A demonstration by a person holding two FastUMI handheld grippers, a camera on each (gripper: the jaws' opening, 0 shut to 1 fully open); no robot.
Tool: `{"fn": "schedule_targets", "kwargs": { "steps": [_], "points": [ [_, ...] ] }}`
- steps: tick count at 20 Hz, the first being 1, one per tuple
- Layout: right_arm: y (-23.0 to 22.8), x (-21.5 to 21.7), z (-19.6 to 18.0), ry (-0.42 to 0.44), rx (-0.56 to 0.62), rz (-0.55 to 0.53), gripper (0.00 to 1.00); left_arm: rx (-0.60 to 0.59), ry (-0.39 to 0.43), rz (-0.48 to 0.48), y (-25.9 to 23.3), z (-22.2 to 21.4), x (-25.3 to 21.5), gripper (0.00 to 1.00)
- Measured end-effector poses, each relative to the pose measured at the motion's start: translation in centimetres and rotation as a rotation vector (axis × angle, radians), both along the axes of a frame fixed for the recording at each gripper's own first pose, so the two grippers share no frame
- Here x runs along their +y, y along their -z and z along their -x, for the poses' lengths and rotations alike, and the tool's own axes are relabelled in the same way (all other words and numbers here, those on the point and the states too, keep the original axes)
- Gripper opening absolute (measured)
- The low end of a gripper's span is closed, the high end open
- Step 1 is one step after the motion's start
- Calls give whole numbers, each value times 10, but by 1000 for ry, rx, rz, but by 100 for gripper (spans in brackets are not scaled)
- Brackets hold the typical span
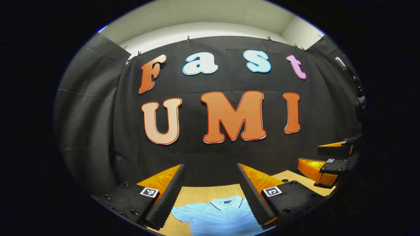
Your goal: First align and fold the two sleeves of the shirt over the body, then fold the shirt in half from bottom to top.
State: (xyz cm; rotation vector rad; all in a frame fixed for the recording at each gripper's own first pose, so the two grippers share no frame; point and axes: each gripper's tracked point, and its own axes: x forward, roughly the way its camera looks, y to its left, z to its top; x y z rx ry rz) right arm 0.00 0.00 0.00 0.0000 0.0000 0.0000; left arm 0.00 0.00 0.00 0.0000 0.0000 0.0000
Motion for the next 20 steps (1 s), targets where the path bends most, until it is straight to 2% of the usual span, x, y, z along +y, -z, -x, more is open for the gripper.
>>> {"fn": "schedule_targets", "kwargs": {
  "steps": [7, 13, 17, 20],
  "points": [
    [7, 7, 2, 10, 23, 17, 98, -10, -1, 24, 1, 3, 11, 99],
    [7, 8, 7, 62, 30, 26, 98, -30, 50, 27, -2, 9, 18, 99],
    [22, -3, 4, 126, 96, 21, 98, -46, 83, 17, -4, 12, 26, 99],
    [38, -11, -3, 141, 172, 0, 98, -34, 94, 25, 2, 17, 30, 99]
  ]
}}
